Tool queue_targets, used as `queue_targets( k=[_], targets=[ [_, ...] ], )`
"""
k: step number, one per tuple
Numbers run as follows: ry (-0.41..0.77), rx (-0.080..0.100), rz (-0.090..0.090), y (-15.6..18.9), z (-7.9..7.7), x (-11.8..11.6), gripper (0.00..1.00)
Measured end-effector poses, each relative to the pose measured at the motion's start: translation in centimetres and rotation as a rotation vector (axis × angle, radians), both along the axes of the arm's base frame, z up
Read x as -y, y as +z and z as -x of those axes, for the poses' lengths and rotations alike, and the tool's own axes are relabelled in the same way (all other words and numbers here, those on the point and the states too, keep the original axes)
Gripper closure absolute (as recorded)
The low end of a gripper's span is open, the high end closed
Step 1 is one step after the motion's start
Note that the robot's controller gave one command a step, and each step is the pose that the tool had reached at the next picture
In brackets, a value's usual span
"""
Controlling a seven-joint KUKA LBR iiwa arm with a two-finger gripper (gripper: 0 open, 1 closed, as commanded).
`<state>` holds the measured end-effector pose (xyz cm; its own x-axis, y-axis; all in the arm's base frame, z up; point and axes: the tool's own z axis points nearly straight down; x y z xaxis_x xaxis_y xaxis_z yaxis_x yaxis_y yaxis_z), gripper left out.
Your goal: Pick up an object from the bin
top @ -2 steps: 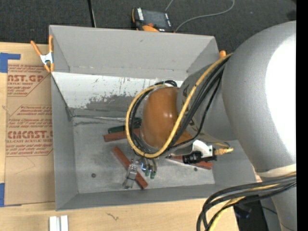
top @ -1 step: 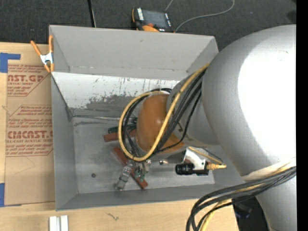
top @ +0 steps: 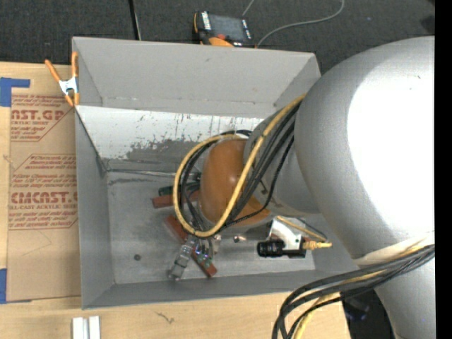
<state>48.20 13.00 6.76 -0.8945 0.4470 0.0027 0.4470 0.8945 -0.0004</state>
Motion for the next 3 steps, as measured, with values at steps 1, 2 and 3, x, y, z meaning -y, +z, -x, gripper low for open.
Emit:
queue_targets(
  k=[1, 2, 3],
  targets=[
    [0.000, 0.001, 0.000, 0.0, 0.0, 0.0, 1.00],
    [0.001, 0.008, -0.002, 7.9, -0.2, -0.1, 1.00],
    [0.002, 0.005, -0.001, 11.5, -0.2, -0.2, 1.00]
  ],
)
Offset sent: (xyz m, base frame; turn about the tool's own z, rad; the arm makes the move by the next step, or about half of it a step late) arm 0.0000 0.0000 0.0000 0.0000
